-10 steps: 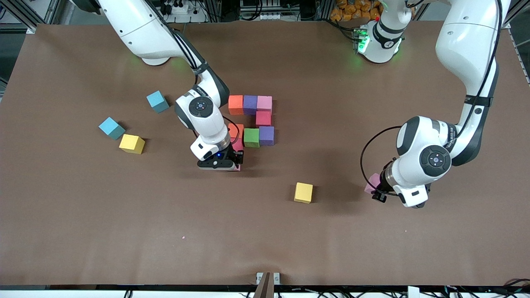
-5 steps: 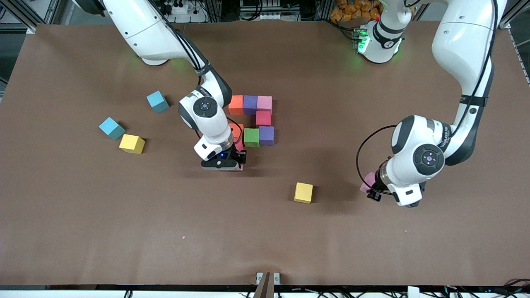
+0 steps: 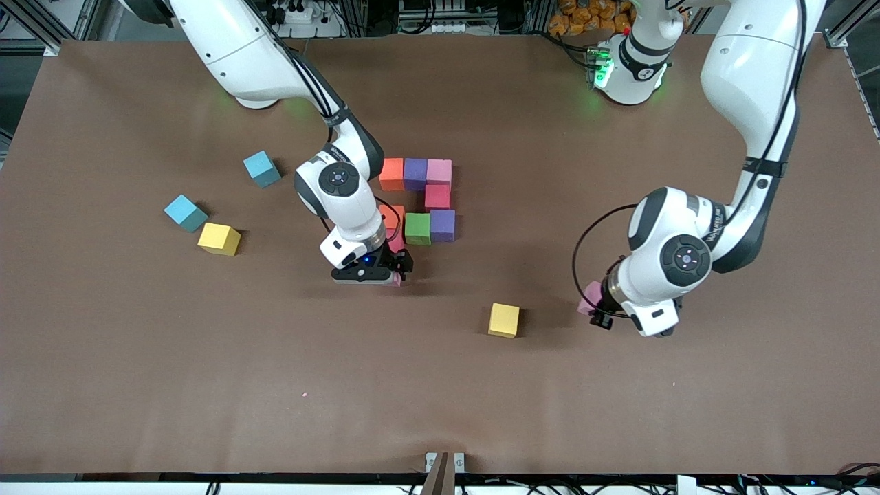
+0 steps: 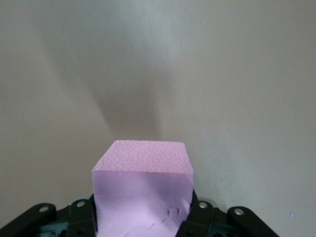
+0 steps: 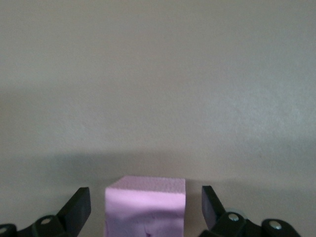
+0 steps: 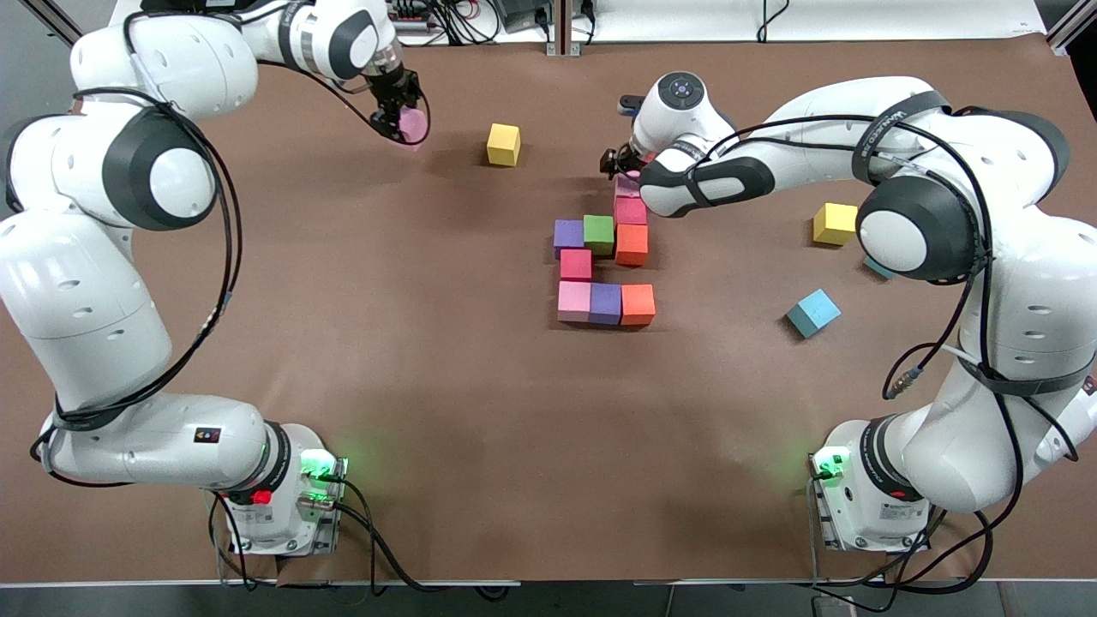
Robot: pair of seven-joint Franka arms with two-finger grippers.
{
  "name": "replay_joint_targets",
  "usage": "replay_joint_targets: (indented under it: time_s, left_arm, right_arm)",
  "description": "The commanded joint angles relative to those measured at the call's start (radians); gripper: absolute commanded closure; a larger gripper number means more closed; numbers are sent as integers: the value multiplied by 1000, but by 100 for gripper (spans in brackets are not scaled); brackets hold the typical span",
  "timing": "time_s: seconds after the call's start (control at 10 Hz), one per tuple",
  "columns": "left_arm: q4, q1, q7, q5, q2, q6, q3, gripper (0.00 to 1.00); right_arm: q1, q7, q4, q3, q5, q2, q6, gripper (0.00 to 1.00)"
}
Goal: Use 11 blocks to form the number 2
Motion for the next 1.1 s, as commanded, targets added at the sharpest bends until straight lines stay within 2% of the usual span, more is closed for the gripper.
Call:
replay_joint_targets:
  time_s: [0.0,0.2,0.4,0.7,0.9,1.0]
  left_arm:
    - [29,-56,-135,-56,3,-12,9,90]
    - [82,-123,-324,-56,32,-12,9,90]
    - [163,-233,-525,-50,98,-14,38,89]
    - [300,-396,-683,-54,199,-6,93,90]
    - [415,-512,-762,-56,296,31,145,90]
    - [427,-575,-783,-56,319,67,182,90]
  right_arm:
    - [-10,15,7,-6,-14,-73,-57,0]
    - [-27,13,-1,-3,-11,-160,-131,0]
    - [-67,13,-40,0,-10,-270,-189,0]
    - [-152,-20,-50,32,-10,-441,-419,0]
    - [-281,-245,-50,98,-3,-524,-554,0]
    - [-347,-328,-50,116,21,-563,-597,0]
